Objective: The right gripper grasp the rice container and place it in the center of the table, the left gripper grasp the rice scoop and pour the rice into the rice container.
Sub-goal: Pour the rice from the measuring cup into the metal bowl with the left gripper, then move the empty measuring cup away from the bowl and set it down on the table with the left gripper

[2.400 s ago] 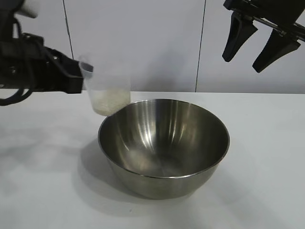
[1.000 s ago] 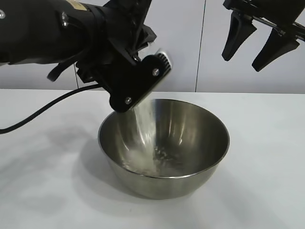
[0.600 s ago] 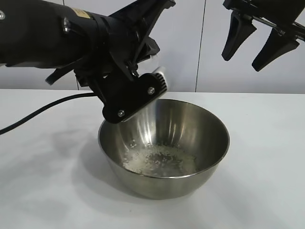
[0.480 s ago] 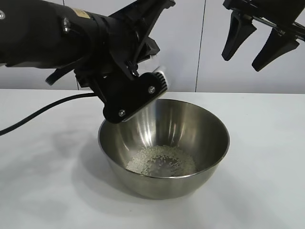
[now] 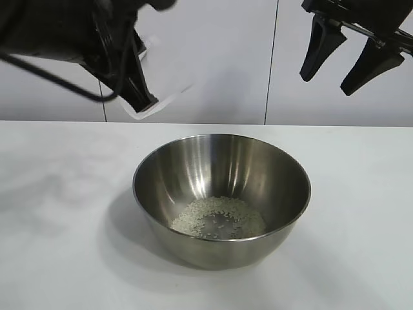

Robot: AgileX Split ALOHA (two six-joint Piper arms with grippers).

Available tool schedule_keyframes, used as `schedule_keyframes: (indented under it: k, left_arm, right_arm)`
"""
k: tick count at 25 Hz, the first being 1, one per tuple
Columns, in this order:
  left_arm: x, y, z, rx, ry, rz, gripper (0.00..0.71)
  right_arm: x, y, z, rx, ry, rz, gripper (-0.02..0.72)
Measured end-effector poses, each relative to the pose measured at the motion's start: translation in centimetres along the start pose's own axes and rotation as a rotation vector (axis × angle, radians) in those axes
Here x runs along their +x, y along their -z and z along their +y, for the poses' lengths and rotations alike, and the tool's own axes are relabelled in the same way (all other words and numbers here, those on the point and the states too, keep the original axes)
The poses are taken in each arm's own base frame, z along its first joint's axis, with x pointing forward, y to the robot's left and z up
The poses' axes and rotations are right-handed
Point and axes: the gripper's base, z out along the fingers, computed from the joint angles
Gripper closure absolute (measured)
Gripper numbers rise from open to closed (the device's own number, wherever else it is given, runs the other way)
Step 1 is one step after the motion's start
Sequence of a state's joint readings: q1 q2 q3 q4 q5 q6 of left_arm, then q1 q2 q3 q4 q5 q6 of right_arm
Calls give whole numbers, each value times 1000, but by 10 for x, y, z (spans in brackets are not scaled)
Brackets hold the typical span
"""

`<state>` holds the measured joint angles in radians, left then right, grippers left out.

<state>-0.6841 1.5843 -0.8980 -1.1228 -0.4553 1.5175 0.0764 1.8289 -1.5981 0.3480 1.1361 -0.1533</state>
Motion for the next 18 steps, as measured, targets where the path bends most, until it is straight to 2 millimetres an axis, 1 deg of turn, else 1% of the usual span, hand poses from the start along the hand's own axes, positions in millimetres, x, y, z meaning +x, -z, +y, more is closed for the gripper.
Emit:
schedule_keyframes:
  k: [3,6,7,9,12,15,17,18]
  left_arm:
    - [11,-1,35,39,296,23,701]
    - [28,-3,59,85,574,84,701]
    - [34,-3,63,106,656,117,701]
    - [47,-4,74,115,771,176,701]
    - [55,-4,83,96,872,209,701]
    - [57,-4,86,81,936,213,701]
    - [59,-5,89,35,975,193,701]
    - [62,-5,92,-15,979,171,701]
  right_arm:
    - [0,0,0,0,0,-3,239]
    - [0,0,0,0,0,-3,239]
    - [0,0,0,1,0,-4,239]
    - [-1,0,0,1,0,-7,239]
    - [-1,0,0,1,0,-8,239]
    - [-1,0,0,1,0,-9,239]
    - [-1,0,0,1,0,-9,239]
    - [-1,0,0,1,0,-9,239]
